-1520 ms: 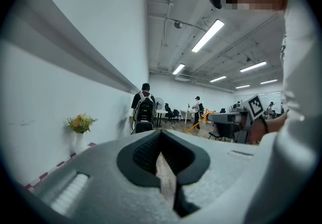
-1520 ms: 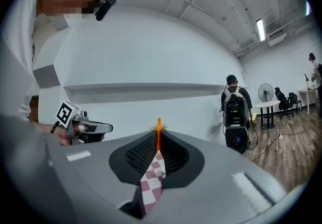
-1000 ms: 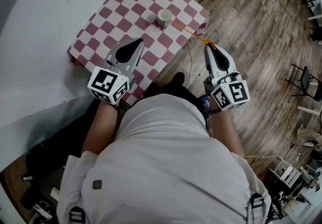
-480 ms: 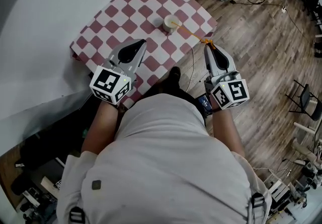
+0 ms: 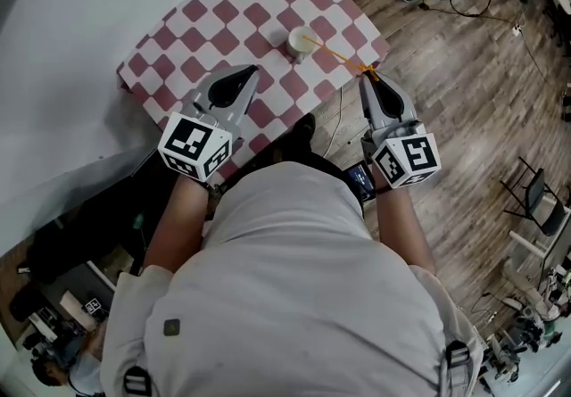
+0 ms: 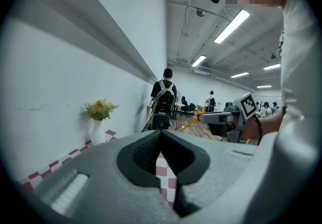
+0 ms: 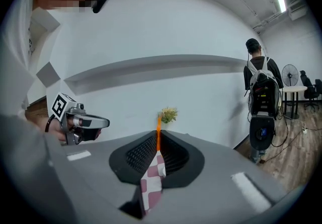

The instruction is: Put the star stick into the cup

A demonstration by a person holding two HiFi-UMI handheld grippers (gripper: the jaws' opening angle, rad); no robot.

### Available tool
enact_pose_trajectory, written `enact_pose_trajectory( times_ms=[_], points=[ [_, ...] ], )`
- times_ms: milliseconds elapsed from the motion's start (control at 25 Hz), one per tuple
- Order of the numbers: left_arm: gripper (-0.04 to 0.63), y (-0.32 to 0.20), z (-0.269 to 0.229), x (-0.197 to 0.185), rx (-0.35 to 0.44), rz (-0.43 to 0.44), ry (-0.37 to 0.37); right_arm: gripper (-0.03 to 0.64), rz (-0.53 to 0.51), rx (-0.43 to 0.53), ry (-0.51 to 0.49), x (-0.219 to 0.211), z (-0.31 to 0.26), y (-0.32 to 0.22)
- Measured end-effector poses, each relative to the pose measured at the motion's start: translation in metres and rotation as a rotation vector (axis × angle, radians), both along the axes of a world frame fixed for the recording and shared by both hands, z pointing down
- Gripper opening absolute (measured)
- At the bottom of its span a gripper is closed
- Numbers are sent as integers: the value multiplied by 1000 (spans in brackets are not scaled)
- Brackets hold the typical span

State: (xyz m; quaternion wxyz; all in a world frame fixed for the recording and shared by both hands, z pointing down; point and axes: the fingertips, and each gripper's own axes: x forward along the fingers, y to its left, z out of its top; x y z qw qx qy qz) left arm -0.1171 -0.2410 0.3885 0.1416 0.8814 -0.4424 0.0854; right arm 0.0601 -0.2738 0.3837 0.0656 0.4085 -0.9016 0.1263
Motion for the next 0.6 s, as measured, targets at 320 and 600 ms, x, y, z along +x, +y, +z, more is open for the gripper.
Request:
enact_pose_trajectory(
  times_ms=[320,600],
  points=[
    [5,-23,30,17,-72,-18,-11,29,-51,-52,26,3,26,-31],
    [5,-42,47,22,-106,-43,-14,29,-94,-104,51,4,52,-56]
  ],
)
